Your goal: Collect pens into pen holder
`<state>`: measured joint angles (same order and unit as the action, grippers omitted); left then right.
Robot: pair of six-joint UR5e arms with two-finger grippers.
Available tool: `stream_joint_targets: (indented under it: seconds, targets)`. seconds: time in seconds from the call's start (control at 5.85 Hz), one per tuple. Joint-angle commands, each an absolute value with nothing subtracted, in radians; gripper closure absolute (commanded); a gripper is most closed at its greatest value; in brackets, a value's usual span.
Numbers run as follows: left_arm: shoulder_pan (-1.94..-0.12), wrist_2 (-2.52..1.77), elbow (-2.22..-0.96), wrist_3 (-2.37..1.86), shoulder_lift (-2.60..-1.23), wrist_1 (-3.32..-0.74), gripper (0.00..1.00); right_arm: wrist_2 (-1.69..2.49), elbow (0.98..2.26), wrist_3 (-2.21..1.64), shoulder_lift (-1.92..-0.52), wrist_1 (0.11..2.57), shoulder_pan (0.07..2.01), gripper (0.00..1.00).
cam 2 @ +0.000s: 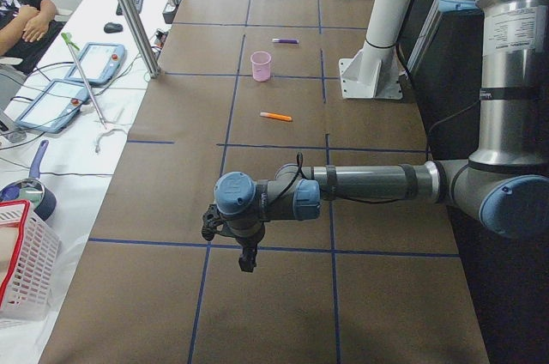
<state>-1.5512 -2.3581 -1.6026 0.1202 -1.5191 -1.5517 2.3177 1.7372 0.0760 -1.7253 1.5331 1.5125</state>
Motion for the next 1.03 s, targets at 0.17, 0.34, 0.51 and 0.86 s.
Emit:
stream_joint_targets:
  seconds: [0.17, 0.34, 0.51, 0.86]
  targets:
    - [-1.457, -2.359, -1.603, 0.044, -1.610, -1.552, 0.00, 2.318, 1.666, 0.181, -1.758, 1.529, 1.514, 0.00]
    - [-1.407, -2.359, -1.606, -0.031, -1.646, -1.557, 0.00, 2.316, 1.666, 0.178, -1.779, 1.528, 1.514, 0.00]
    - [-1.364, -2.358, -1.609, -0.052, -1.666, -1.571, 0.00, 2.312, 1.664, 0.178, -1.781, 1.528, 1.514, 0.00]
    - [-1.300, -2.358, -1.623, -0.084, -1.700, -1.613, 0.00, 2.310, 1.657, 0.178, -1.781, 1.528, 1.514, 0.00]
